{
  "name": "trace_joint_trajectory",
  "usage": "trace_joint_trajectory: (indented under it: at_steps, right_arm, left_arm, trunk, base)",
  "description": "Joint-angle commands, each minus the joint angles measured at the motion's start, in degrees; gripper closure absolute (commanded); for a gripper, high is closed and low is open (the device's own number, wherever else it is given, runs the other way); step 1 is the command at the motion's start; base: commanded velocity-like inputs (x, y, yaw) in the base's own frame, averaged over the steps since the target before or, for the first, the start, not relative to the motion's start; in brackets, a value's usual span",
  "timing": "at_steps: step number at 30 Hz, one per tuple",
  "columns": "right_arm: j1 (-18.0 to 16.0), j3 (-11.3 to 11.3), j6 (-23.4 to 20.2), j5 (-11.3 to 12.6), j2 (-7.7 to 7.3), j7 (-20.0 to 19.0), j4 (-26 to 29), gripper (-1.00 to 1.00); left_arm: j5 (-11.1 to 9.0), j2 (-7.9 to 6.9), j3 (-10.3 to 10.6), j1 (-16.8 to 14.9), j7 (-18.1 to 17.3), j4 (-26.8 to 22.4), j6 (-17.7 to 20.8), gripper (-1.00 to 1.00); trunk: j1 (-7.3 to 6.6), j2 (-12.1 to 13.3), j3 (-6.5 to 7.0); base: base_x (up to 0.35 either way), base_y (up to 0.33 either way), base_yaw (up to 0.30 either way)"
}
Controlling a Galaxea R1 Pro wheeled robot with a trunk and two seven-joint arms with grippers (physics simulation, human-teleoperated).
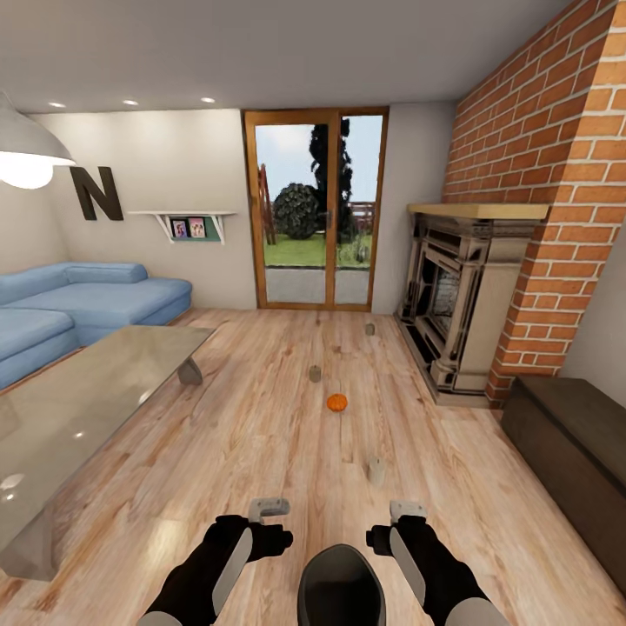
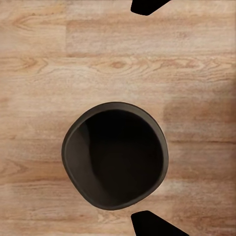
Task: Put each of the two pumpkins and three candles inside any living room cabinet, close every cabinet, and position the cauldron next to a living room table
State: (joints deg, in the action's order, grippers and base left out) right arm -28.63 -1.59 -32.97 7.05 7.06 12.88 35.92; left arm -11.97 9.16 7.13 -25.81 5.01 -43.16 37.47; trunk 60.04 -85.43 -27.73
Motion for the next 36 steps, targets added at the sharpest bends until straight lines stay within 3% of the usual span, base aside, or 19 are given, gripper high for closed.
trace_joint_trajectory:
  at_steps: [1, 17, 27, 32, 36]
  right_arm:
    - [-0.03, -0.17, -0.19, 0.6, -0.02, 0.48, 0.07, -1.0]
    - [-0.03, -0.17, -0.19, 0.51, -0.03, 0.27, 0.28, -1.0]
    - [-0.03, -0.17, -0.19, 0.51, -0.12, 0.04, 0.58, -1.0]
    - [-0.03, -0.17, -0.27, 0.51, -0.12, 0.04, 0.39, -1.0]
    - [-0.03, -0.17, -0.21, 0.51, -0.12, 0.04, 0.56, -1.0]
  left_arm:
    - [-0.6, -0.02, 0.16, -0.03, 0.53, -0.08, 0.23, -1.0]
    - [-0.63, 0.05, 0.16, -0.02, 0.53, -0.05, 0.23, -1.0]
    - [-3.14, -0.02, 0.24, -0.03, 0.09, -0.02, 0.22, -1.0]
    - [-3.44, -0.09, 0.3, -0.02, -4.43, 0.25, 0.24, -1.0]
    - [-3.41, -0.11, 0.33, -0.03, -5.5, 0.41, 0.23, -1.0]
  trunk:
    - [0.22, -0.45, -0.25]
    - [3.74, -6.87, -3.12]
    - [5.94, -10.88, -4.92]
    - [7.03, -12.89, -5.81]
    - [7.91, -14.49, -6.53]
  base:
    - [0.0, 0.0, 0.0]
    - [0.0, 0.0, 0.0]
    - [0.0, 0.0, 0.0]
    - [0.0, 0.0, 0.0]
    - [0.0, 0.0, 0.0]
